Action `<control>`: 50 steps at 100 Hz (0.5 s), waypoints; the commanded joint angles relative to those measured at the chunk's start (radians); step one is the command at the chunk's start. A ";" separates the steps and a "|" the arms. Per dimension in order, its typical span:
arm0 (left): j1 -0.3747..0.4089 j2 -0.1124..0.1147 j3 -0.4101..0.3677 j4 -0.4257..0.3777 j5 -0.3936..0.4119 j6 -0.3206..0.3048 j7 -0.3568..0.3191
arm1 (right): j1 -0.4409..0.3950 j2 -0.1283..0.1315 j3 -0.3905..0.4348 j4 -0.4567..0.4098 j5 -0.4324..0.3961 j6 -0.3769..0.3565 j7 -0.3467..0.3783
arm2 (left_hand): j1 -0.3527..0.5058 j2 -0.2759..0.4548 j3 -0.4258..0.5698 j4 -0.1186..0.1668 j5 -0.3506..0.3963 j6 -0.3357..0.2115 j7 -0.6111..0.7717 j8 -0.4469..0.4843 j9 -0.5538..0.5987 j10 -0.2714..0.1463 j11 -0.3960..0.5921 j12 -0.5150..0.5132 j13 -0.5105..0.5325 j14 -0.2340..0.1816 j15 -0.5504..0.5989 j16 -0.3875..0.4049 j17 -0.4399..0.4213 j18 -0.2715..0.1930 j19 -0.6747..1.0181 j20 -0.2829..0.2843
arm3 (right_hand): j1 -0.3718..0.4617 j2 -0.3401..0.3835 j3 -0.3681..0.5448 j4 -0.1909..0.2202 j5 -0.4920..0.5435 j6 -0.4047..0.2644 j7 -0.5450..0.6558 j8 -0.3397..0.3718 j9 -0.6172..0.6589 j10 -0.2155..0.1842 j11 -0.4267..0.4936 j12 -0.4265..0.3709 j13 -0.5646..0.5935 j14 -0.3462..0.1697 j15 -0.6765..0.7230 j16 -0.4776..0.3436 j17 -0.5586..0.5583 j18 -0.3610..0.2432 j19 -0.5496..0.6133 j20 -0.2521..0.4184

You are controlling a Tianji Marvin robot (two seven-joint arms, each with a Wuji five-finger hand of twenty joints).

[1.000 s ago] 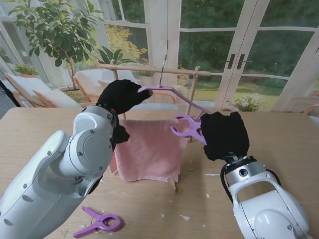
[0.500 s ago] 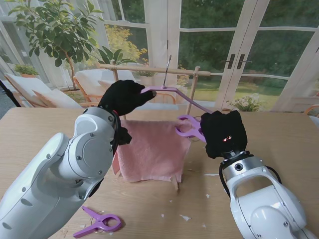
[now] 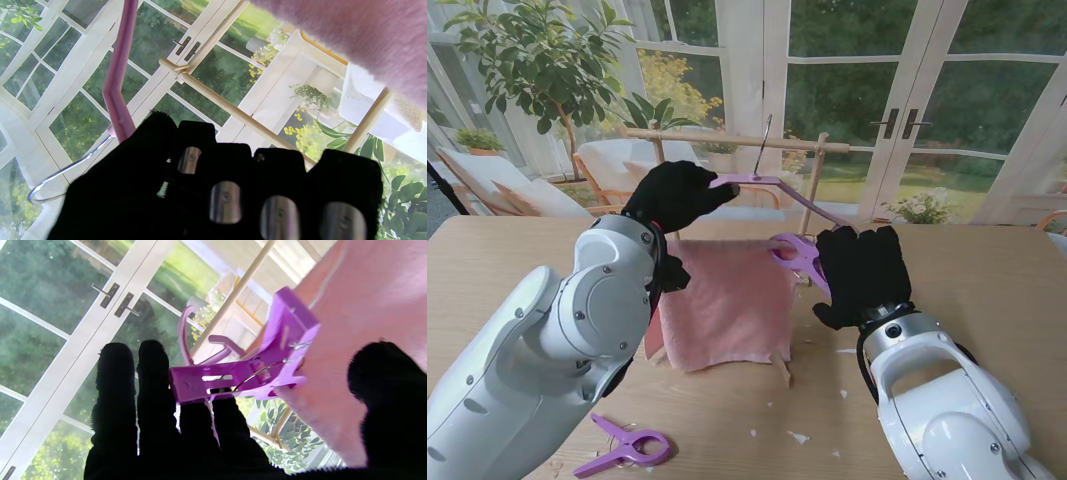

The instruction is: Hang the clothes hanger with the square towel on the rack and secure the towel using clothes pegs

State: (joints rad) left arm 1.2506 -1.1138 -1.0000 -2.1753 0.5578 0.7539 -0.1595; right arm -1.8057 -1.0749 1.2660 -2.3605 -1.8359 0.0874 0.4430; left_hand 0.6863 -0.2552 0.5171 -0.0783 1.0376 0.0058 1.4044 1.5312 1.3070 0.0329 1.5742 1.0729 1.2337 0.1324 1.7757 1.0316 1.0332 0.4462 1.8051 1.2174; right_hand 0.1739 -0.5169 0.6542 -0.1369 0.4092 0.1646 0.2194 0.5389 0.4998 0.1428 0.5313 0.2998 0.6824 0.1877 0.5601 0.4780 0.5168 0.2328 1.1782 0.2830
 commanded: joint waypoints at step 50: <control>0.010 -0.003 -0.026 0.000 -0.002 -0.002 -0.013 | -0.234 -0.010 0.156 -0.059 0.241 0.145 -0.473 | -0.020 0.067 0.005 0.021 0.008 0.049 0.021 0.039 0.028 -0.163 0.029 0.021 0.033 -0.126 0.135 -0.005 0.045 -0.020 0.289 -0.002 | 0.016 0.016 0.024 0.061 0.042 -0.001 0.043 0.016 0.016 -0.012 -0.002 -0.004 -0.128 0.011 -0.101 -0.083 -0.143 0.093 -0.211 0.396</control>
State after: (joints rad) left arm 1.2567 -1.1114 -1.0225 -2.1738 0.5645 0.7592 -0.1679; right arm -2.0285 -1.0790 1.3999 -2.3499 -1.6347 0.2315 -0.0358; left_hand 0.6852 -0.2512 0.5171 -0.0783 1.0361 0.0055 1.4044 1.5312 1.3069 0.0325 1.5735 1.0730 1.2337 0.1321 1.7757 1.0314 1.0398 0.4462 1.8051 1.2172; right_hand 0.1686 -0.5174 0.6747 -0.1369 0.4409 0.1656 0.2548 0.5404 0.5058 0.1416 0.5142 0.2859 0.5469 0.2134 0.4482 0.3824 0.3800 0.3138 0.9603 0.2839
